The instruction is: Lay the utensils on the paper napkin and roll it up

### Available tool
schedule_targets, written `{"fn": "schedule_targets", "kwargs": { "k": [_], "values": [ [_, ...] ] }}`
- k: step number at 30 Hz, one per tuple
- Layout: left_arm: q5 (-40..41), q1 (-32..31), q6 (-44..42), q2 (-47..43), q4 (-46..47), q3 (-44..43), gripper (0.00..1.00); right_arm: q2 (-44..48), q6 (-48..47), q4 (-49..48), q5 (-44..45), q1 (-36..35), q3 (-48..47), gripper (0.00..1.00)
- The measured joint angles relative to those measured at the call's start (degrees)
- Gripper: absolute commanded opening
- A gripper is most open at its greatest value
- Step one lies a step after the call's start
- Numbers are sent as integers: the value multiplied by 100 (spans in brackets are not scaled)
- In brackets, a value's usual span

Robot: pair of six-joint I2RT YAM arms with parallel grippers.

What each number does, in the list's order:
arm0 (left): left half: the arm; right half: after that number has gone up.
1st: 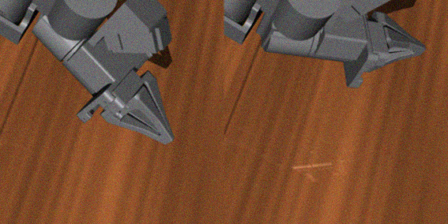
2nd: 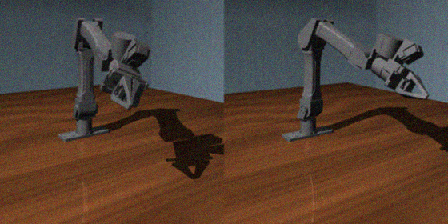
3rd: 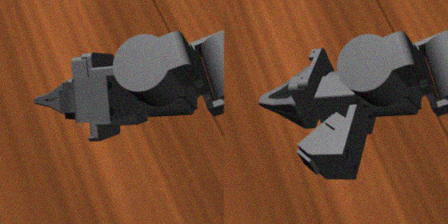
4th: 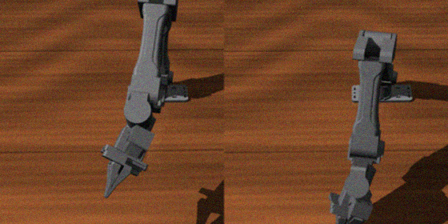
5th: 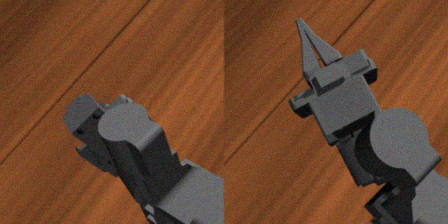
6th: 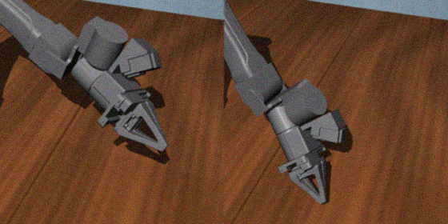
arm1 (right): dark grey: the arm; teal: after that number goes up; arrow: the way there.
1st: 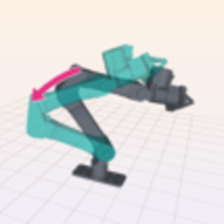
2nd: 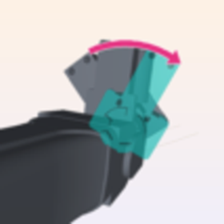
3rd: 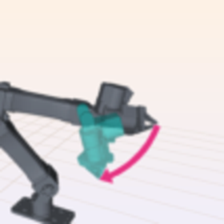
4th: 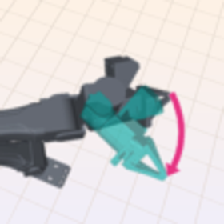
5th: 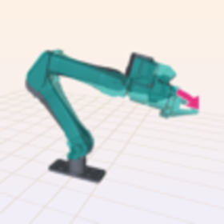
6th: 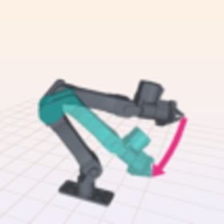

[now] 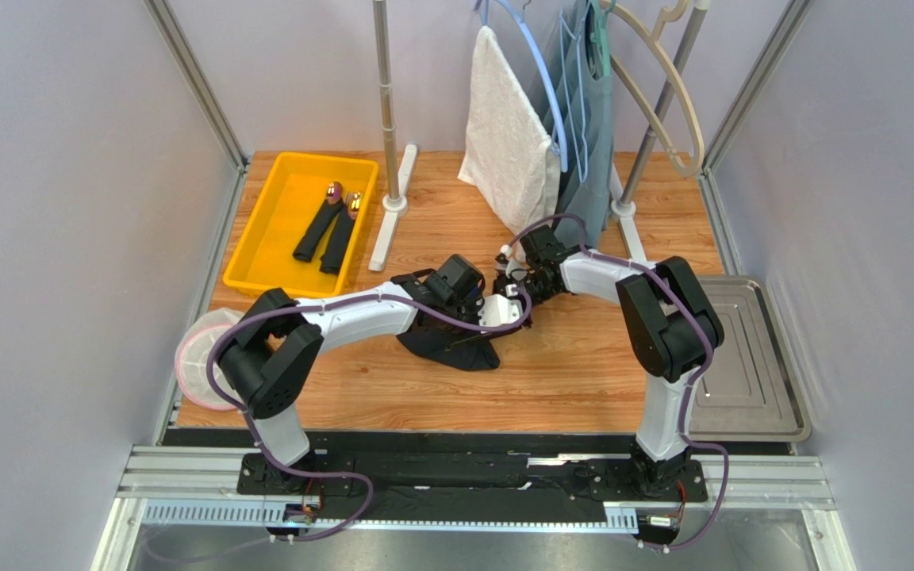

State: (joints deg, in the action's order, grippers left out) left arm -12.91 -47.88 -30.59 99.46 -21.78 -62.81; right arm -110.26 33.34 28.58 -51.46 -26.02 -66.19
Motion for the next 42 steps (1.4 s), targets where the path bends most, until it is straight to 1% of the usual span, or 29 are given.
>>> {"fn": "schedule_targets", "kwargs": {
  "k": [5,10,12,13,15,16,18,20,24,25,27,28,29,31,36,42],
  "values": [
    [57,17,245,243,-435,-328,0,-57,-26,76,131,-170,-74,0],
    [9,116,586,286,-654,-428,0,-264,-105,227,352,-273,-192,0],
    [-76,168,739,295,-708,-446,5,-345,-162,319,483,-310,-262,0],
    [-127,203,831,299,-734,-455,10,-382,-190,385,555,-332,-304,0],
    [-271,297,1036,299,-782,-468,15,-422,-227,474,671,-372,-374,0],
    [-337,350,1132,299,-807,-483,20,-433,-262,529,737,-393,-411,0],
    [-562,525,1416,273,-824,-494,23,-461,-321,608,859,-413,-481,0],
    [-931,835,1781,155,-815,-468,25,-481,-358,662,960,-424,-511,0],
    [-1878,1563,2568,-492,-673,-146,25,-487,-415,761,1104,-428,-514,0],
    [-2041,1650,2697,-614,-654,-81,23,-490,-428,772,1119,-428,-514,0],
    [-2559,1714,3165,-866,-498,133,22,-492,-431,800,1154,-428,-520,0],
    [-2656,1703,3248,-890,-466,181,20,-494,-433,813,1158,-428,-531,0],
    [-2931,1644,3565,-909,-308,352,19,-496,-433,824,1161,-428,-540,0],
    [-3193,1587,3998,-807,-74,616,17,-496,-442,848,1167,-428,-564,0],
    [-3348,1567,4774,-160,376,841,13,-496,-470,870,1158,-428,-590,0],
    [-3281,1591,5270,361,820,774,8,-496,-472,885,1113,-428,-651,0]
  ]
}}
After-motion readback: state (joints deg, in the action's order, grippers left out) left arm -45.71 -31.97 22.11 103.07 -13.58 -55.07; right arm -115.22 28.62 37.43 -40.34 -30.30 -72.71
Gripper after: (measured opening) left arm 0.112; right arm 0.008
